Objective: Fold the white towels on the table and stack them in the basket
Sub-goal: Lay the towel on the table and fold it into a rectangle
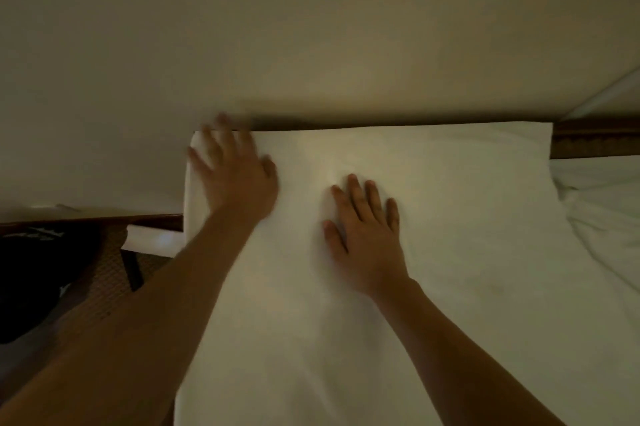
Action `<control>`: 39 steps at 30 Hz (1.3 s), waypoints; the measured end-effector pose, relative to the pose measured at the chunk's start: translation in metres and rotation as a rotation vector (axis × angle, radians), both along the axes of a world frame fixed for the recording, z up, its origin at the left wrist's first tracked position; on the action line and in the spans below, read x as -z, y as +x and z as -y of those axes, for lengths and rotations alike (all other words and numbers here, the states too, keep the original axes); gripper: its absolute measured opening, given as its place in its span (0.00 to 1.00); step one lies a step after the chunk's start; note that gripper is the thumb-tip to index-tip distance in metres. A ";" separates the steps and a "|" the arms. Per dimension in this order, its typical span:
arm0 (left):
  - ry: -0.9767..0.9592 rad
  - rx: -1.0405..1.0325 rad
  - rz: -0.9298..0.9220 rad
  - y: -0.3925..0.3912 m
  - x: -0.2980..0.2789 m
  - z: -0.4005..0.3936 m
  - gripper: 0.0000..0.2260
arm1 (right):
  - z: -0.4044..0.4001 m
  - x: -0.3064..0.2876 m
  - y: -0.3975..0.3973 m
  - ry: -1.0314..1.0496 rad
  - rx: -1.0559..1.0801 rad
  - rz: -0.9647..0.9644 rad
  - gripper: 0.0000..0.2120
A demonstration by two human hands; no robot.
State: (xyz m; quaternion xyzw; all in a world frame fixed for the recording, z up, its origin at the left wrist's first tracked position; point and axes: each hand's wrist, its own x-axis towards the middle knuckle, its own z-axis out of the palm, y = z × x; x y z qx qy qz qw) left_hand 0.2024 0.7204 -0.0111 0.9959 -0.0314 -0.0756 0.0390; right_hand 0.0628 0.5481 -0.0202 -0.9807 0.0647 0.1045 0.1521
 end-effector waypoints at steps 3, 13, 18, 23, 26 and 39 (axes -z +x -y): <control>-0.035 0.174 -0.065 -0.037 0.011 0.037 0.31 | 0.039 0.003 0.000 -0.044 -0.069 0.029 0.31; 0.019 -0.201 -0.115 -0.024 0.003 0.098 0.31 | 0.297 -0.006 0.029 0.023 0.733 0.096 0.28; -0.047 0.016 -0.105 -0.039 0.006 0.186 0.30 | 0.345 -0.012 0.050 0.602 1.057 0.268 0.23; 0.012 -0.045 -0.091 -0.042 0.017 0.205 0.32 | 0.366 -0.005 0.058 0.582 0.981 0.364 0.15; 0.023 -0.037 -0.070 -0.041 0.019 0.204 0.32 | 0.378 -0.005 0.061 0.607 0.960 0.414 0.20; 0.010 -0.072 -0.086 -0.039 0.017 0.204 0.31 | 0.417 -0.019 0.071 1.001 0.892 0.041 0.04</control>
